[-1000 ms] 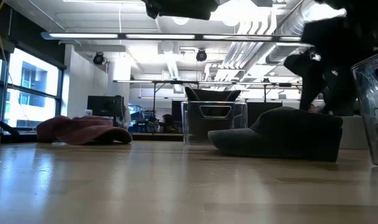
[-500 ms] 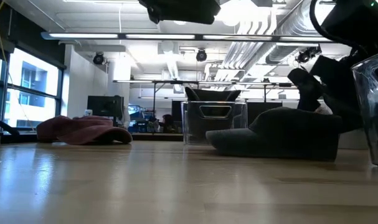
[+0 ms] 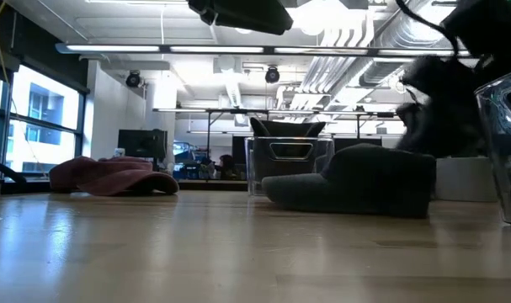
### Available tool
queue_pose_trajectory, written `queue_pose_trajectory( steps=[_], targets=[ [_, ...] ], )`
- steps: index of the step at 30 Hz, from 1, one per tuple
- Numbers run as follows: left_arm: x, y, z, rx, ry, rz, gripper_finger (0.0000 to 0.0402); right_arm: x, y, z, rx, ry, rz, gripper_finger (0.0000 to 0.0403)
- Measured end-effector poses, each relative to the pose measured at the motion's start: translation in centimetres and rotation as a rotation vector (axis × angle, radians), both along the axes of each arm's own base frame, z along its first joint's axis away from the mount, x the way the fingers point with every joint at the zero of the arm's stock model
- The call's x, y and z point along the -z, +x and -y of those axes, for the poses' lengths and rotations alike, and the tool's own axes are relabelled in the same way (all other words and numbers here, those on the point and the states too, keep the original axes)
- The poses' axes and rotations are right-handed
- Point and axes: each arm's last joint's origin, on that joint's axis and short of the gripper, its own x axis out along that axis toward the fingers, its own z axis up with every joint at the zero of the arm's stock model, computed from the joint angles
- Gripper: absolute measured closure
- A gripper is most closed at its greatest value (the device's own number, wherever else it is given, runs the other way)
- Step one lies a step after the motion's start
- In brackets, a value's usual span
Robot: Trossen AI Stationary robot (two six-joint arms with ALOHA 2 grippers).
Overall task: Pick & Place hat
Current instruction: Put the black cap into the top transparent bin
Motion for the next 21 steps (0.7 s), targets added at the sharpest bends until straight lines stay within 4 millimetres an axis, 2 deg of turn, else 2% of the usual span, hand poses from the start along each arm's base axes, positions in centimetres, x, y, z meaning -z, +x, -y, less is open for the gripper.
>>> queue_pose_trajectory(
  steps=[7,13,17,21],
  targets=[
    [-0.2,-0.3,0.7,-0.012,0.080,-0.001,0.0250,-3.8,2.6,-0.7,0.068,0.093,0.156,0.0397],
    [-0.3,-0.9,1.8,-0.001,0.111,0.005,0.0250,-7.8,4.7,-1.7,-0.044,0.195,0.229,0.0399],
    [-0.3,-0.8,1.9,0.028,0.089,0.001,0.0250,-8.8,4.7,-2.3,-0.136,0.010,0.096,0.0399],
    [-0.2,-0.8,2.0,0.048,0.057,0.001,0.0250,-8.9,4.1,-1.7,-0.136,-0.215,-0.097,0.0374]
  ],
)
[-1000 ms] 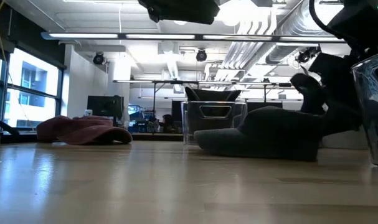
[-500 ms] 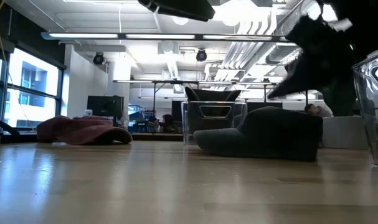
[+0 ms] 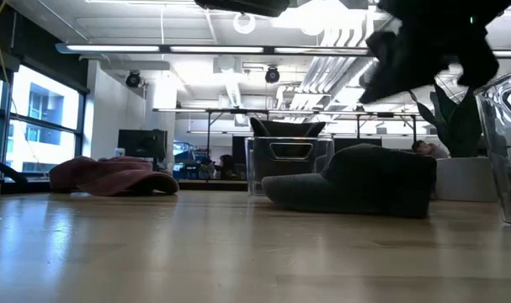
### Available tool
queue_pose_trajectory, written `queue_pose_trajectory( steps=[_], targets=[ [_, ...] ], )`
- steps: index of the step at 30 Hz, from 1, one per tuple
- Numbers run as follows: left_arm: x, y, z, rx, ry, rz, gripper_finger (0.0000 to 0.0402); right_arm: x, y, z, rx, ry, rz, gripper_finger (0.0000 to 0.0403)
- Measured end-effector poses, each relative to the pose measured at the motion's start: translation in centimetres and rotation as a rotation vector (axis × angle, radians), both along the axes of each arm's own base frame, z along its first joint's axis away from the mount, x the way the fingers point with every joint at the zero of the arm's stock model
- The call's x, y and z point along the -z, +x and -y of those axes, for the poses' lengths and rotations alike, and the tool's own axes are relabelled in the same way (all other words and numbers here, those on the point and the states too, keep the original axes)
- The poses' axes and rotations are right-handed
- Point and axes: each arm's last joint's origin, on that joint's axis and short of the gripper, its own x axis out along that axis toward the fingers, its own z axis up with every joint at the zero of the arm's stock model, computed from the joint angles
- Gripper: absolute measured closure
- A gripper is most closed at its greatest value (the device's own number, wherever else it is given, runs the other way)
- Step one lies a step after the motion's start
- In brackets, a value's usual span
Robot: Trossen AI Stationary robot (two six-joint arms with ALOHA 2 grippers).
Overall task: Pick & Place hat
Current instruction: Put the black cap into the top transparent bin
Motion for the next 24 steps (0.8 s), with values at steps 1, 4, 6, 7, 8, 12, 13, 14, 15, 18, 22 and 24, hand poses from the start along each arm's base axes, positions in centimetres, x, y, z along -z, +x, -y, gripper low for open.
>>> queue_pose_trajectory(
  steps=[1,4,6,7,8,12,13,14,15,18,22,24],
  targets=[
    [0.0,0.0,0.0,0.004,-0.004,-0.001,0.0250,0.1,-0.3,0.4,0.016,-0.030,-0.061,0.0362],
    [0.0,0.0,0.0,0.011,-0.007,-0.003,0.0250,1.0,-1.2,1.5,-0.006,-0.042,-0.240,0.0314],
    [0.0,0.0,0.0,0.010,-0.011,-0.002,0.0250,2.2,-1.8,1.9,-0.078,-0.053,-0.335,0.0277],
    [0.0,0.0,0.0,0.009,-0.014,-0.001,0.0250,2.9,-2.2,2.1,-0.113,-0.069,-0.373,0.0259],
    [0.0,0.0,0.0,0.008,-0.017,0.000,0.0250,3.6,-2.5,2.2,-0.146,-0.093,-0.401,0.0241],
    [0.0,0.0,0.0,0.009,-0.029,-0.001,0.0250,6.4,-3.7,2.7,-0.255,-0.242,-0.447,0.0184],
    [0.0,0.0,0.0,0.011,-0.030,-0.003,0.0250,7.0,-4.0,2.8,-0.260,-0.282,-0.446,0.0174],
    [0.1,0.0,0.0,0.013,-0.030,-0.004,0.0250,7.6,-4.1,2.9,-0.256,-0.316,-0.434,0.0166],
    [0.1,0.0,0.0,0.013,-0.030,-0.006,0.0250,8.0,-4.3,3.0,-0.256,-0.337,-0.418,0.0160],
    [0.1,0.0,0.0,0.013,-0.030,-0.006,0.0250,9.5,-4.9,3.2,-0.280,-0.376,-0.365,0.0152],
    [0.1,0.0,0.0,0.013,-0.030,-0.006,0.0250,10.7,-5.5,3.4,-0.297,-0.440,-0.245,0.0151],
    [0.1,0.0,0.0,0.013,-0.030,-0.006,0.0250,11.0,-5.8,3.6,-0.255,-0.463,-0.168,0.0151]
  ],
)
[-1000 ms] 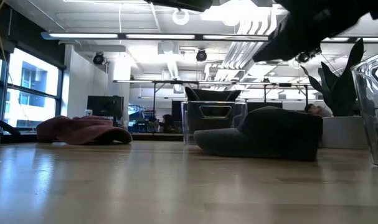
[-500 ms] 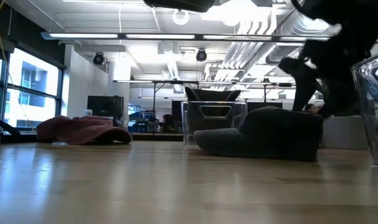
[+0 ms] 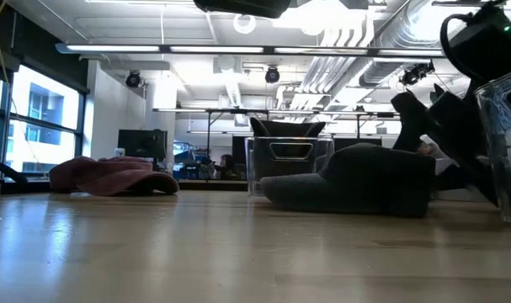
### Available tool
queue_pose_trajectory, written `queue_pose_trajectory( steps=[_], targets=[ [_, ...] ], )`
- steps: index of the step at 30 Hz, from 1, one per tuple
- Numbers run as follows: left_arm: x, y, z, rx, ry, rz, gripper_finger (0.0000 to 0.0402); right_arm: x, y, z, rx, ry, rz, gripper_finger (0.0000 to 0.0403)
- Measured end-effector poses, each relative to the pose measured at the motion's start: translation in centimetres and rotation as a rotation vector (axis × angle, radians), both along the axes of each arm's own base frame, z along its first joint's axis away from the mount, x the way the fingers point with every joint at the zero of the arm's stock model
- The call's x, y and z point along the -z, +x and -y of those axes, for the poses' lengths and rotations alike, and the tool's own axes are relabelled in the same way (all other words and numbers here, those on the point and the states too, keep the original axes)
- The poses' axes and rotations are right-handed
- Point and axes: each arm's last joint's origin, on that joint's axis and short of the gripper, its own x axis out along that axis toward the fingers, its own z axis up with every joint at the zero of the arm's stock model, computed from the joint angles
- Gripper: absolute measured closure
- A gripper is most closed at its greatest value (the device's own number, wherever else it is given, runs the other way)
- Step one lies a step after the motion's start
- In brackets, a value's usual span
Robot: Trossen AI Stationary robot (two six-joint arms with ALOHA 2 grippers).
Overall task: Pick & Place hat
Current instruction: Put the black cap into the top transparent bin
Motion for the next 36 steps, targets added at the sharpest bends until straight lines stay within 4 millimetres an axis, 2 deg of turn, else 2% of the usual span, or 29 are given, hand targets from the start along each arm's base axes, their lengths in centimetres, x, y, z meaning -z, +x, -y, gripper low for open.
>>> queue_pose_trajectory(
  steps=[4,7,12,17,20,23,27,30,33,36],
  targets=[
    [0.0,0.0,0.0,0.000,0.000,0.000,0.0250,0.2,-0.5,0.2,0.036,0.015,0.129,0.0165],
    [0.0,0.0,0.0,0.001,-0.001,0.000,0.0250,-0.1,-0.4,0.2,0.066,0.068,0.225,0.0195],
    [-0.1,0.0,0.0,0.000,-0.004,0.007,0.0250,-1.0,0.4,-0.1,0.072,0.143,0.297,0.0283],
    [-0.2,0.1,0.0,-0.001,-0.010,0.020,0.0250,-3.1,2.2,-0.5,0.125,0.283,0.419,0.0386],
    [-1.2,-0.1,0.6,-0.022,-0.004,0.036,0.0250,-5.3,3.7,-0.9,0.189,0.424,0.536,0.0387],
    [-3.3,-1.1,2.0,-0.055,0.026,0.060,0.0250,-8.2,5.5,-1.8,0.205,0.543,0.612,0.0383],
    [-5.4,-2.9,4.4,-0.119,0.085,0.064,0.0250,-12.6,7.3,-3.8,0.172,0.592,0.586,0.0398],
    [-7.1,-4.6,6.3,-0.164,0.097,0.108,0.0250,-16.2,8.0,-4.9,0.215,0.703,0.590,0.0395],
    [-7.8,-6.0,7.7,-0.183,0.107,0.142,0.0250,-19.3,8.6,-5.5,0.281,0.874,0.619,0.0400],
    [-7.9,-7.1,8.7,-0.208,0.135,0.168,0.0250,-21.4,9.7,-6.3,0.273,1.029,0.579,0.0397]
  ],
)
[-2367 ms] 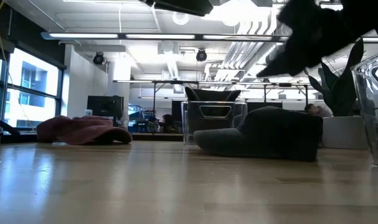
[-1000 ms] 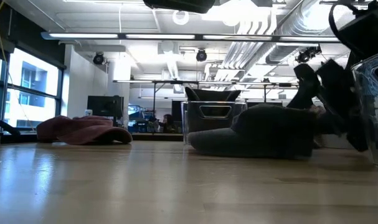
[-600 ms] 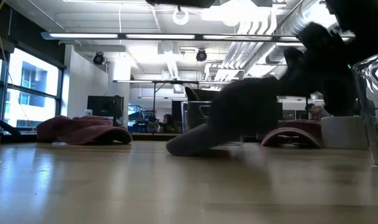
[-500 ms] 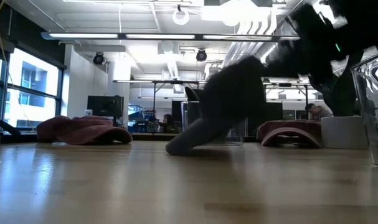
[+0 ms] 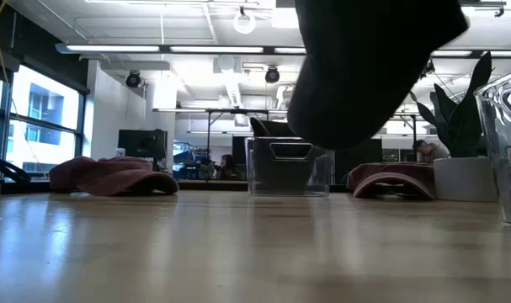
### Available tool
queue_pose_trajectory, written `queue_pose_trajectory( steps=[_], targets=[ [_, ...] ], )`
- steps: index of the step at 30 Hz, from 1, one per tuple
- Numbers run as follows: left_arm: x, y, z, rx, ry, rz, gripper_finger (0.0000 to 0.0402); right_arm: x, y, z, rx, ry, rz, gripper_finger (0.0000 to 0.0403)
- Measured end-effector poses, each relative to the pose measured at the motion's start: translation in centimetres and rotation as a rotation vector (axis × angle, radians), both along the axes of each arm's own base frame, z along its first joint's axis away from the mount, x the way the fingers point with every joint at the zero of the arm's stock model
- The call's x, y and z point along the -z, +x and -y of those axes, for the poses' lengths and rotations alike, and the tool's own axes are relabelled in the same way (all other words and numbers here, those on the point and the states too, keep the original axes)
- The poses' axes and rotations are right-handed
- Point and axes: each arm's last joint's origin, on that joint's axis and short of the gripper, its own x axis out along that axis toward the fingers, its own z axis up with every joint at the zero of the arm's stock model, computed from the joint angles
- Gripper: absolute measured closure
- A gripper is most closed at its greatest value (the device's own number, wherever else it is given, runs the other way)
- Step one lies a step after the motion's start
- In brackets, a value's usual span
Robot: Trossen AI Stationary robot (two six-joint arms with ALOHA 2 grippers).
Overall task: Pick & Place hat
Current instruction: Put the black cap into the top transparent bin
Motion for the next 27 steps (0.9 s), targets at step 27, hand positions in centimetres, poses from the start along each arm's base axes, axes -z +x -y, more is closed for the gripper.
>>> queue_pose_trajectory(
  steps=[27],
  targets=[
    [2.0,-0.5,-1.5,-0.052,-0.105,-0.070,0.0250,5.5,6.6,3.4,0.112,0.199,-0.562,0.0402]
  ],
)
